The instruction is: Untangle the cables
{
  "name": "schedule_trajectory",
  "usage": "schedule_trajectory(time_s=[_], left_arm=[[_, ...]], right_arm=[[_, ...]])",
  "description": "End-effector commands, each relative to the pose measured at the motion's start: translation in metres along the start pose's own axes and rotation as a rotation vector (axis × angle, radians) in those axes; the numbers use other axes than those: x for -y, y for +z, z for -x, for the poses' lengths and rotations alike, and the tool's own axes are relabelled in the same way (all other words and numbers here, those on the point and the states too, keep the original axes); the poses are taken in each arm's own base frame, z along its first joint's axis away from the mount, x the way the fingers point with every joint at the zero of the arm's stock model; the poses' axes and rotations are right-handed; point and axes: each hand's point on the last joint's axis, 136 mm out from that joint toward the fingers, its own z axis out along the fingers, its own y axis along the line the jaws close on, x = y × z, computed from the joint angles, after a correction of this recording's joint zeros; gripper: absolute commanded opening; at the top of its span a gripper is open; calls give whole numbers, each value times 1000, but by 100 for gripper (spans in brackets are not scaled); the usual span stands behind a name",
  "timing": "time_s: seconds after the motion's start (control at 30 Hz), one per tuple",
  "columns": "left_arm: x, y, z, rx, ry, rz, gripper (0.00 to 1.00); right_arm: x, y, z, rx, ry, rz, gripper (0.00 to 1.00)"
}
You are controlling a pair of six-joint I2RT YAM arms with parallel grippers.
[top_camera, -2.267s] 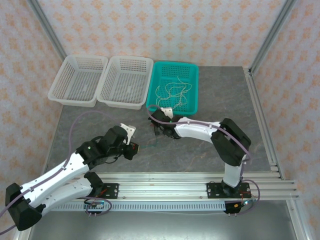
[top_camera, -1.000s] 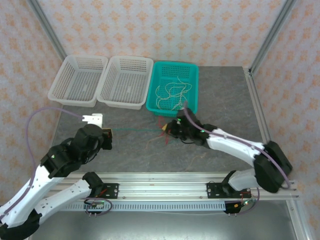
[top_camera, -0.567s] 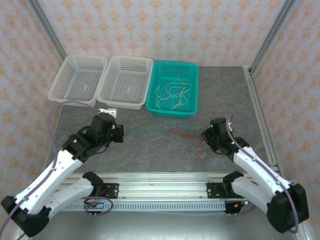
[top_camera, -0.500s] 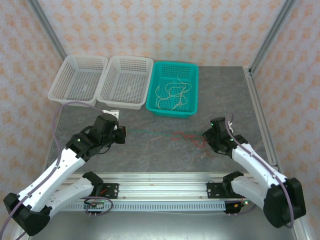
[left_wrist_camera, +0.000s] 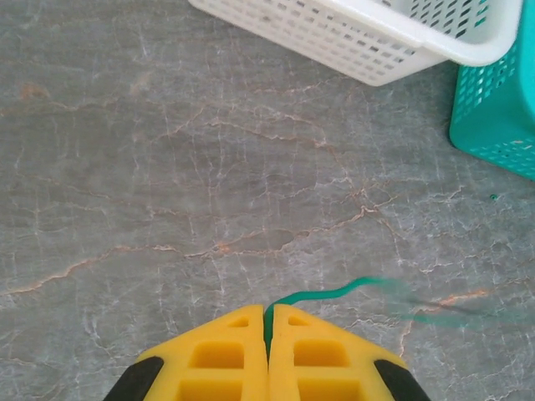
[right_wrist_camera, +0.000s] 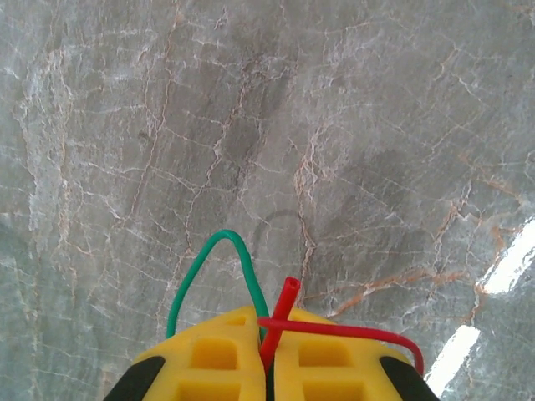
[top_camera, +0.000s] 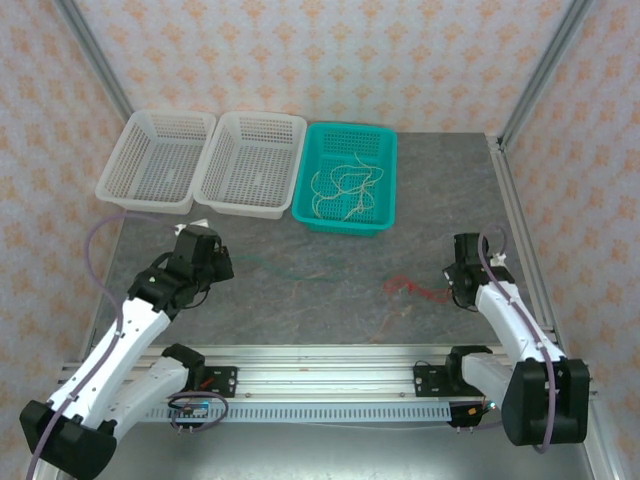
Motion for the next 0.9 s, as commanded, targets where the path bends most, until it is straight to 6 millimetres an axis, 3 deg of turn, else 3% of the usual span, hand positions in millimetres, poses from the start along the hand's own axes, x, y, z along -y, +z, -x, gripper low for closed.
schedule_trajectory(time_s=[0.0,0.07,0.13,0.23,0.33,0.43,0.6,0.73,0.87], left_arm=[[6,14,-7,-22,-48,-31,0],[5,17,-9,-28,-49,-28,0],[-7,13,-6,-9,-26,35,0],[-8,0,7,30,37,44,0],[32,-15,12,24,119,-170,0],[74,-38,8,-28,217,-405,0],[98,-76,10,-118,348,-518,0],[124,-120,51,21,327,-627,0],[123,-142,112,188,259,-506,0]], right_arm=[[8,2,2,11,-57,-40,7],[13,3,2,17,-66,-54,7],[21,-2,13,76,-94,-96,5],[11,-13,25,117,-164,-73,4],[-15,-12,13,33,-198,44,4],[-28,-11,3,-36,-205,89,3],[-37,-13,-7,-72,-172,155,3],[-40,-17,-7,-69,-147,184,3],[-44,-21,-9,-83,-142,203,3]])
